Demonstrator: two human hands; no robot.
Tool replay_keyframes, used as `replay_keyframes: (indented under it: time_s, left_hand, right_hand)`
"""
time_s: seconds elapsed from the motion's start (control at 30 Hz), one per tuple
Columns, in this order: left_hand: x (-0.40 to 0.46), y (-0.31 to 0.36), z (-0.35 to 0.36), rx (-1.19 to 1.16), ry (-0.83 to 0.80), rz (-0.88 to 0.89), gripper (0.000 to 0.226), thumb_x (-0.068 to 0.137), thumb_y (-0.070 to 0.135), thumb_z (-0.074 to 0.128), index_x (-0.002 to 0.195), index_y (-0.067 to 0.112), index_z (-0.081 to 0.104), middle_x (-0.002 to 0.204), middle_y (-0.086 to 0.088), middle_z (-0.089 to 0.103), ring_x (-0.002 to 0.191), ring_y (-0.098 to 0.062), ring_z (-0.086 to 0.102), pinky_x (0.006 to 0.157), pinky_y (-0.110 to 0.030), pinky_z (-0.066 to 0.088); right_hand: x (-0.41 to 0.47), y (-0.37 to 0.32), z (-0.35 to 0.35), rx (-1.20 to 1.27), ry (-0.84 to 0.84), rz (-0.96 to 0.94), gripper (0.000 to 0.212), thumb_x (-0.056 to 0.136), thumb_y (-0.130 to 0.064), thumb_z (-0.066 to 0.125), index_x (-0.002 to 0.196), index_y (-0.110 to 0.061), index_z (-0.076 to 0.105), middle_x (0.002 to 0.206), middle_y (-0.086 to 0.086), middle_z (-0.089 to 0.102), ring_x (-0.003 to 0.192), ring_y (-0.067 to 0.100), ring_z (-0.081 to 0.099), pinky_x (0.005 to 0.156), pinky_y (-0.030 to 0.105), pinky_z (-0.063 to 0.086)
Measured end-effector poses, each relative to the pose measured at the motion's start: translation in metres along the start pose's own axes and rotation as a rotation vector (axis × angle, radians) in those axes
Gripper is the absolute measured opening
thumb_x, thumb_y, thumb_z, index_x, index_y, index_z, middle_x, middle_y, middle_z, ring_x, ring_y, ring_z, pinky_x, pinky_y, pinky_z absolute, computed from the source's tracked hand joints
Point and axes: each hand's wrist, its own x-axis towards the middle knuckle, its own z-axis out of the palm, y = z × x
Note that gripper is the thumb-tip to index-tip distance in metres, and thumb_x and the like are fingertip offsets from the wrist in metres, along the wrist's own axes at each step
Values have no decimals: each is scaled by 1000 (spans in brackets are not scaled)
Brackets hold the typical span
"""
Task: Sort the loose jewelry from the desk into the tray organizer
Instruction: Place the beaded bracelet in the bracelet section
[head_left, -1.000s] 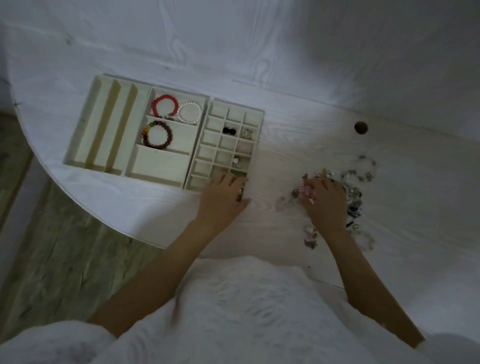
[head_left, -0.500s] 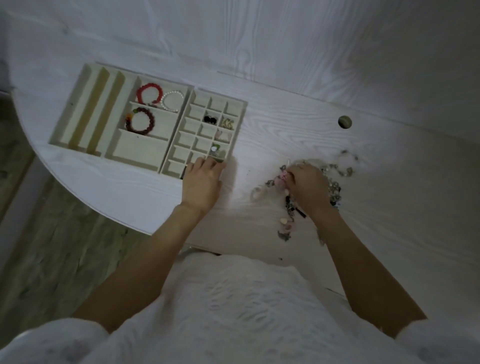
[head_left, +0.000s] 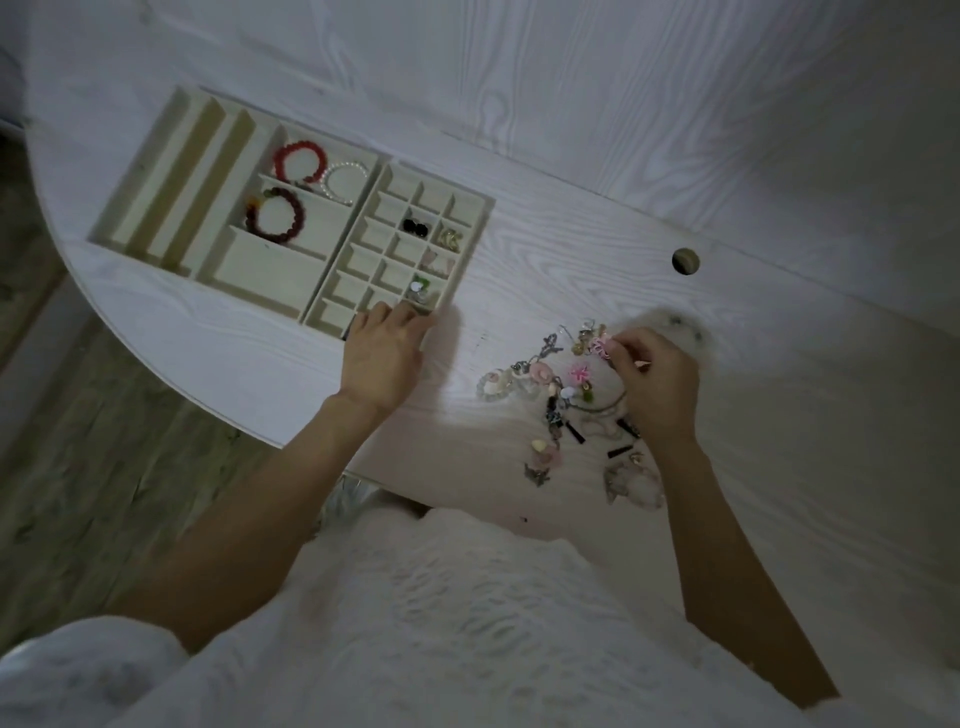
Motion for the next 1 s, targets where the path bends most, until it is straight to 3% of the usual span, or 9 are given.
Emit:
replay_keyframes:
  time_s: [0.1,0.23,0.33,0.47,0.57,0.73,0.9,1.0]
  left_hand:
    - [-1,-7,2,-44,17,27,43,62,-1,74,104,10,71,94,-12,67,77,-35,57,69,-40,45]
    - [-12,-22,2,-200,140,-2,21,85,21,62,104,17,71,98,-1,68,83,-27,54,70,-32,36]
    - [-27,-38,1,-313,227,-139,25,90,28,52,104,20,70,98,1,68,85,-24,54,72,-31,37]
    - [-44,-72,6,-322,230,-299,31,89,26,47,110,19,68,106,-2,68,90,-27,56,76,-36,40]
    - [-45,-91,6,-311,194,-342,29,88,20,53,114,16,66,106,-8,66,88,-30,56,76,-37,40]
    - [-37,-95,0,-356,174,-322,40,86,28,40,113,16,67,104,-9,65,87,-28,53,76,-35,42]
    - [-29,-94,-1,-321,227,-280,35,88,27,43,107,13,69,98,-8,66,82,-28,52,70,-31,36]
    - [-19,-95,2,-284,274,-235,23,86,16,58,107,13,68,95,-10,64,78,-31,53,67,-35,41]
  right_hand:
    - [0,-22,7,63,-44,23,14,96,-19,50,95,-7,58,77,7,68,69,21,64,64,35,50]
    - [12,-62,37,76,-260,-39,9,99,-18,45,96,-12,52,71,0,66,58,11,63,56,28,51]
    - [26,-92,69,0,-409,-120,7,98,-20,48,94,-16,53,74,0,66,64,18,62,60,33,50]
    - [51,-121,121,165,-598,7,5,95,-19,53,92,-20,57,88,0,67,79,17,63,71,31,50]
    - [68,-136,152,119,-549,-51,7,91,-20,59,94,-15,64,92,-2,66,84,14,63,78,31,53]
    - [75,-147,171,-180,-493,-256,18,84,-26,70,99,-17,67,101,-3,65,81,8,60,72,25,51]
    - [74,-133,159,-274,-349,-333,15,86,-16,65,101,-16,69,111,4,59,98,21,58,81,37,52]
    - [76,-126,159,-348,-338,-435,19,85,-9,61,98,-17,72,114,9,57,114,29,46,100,42,39]
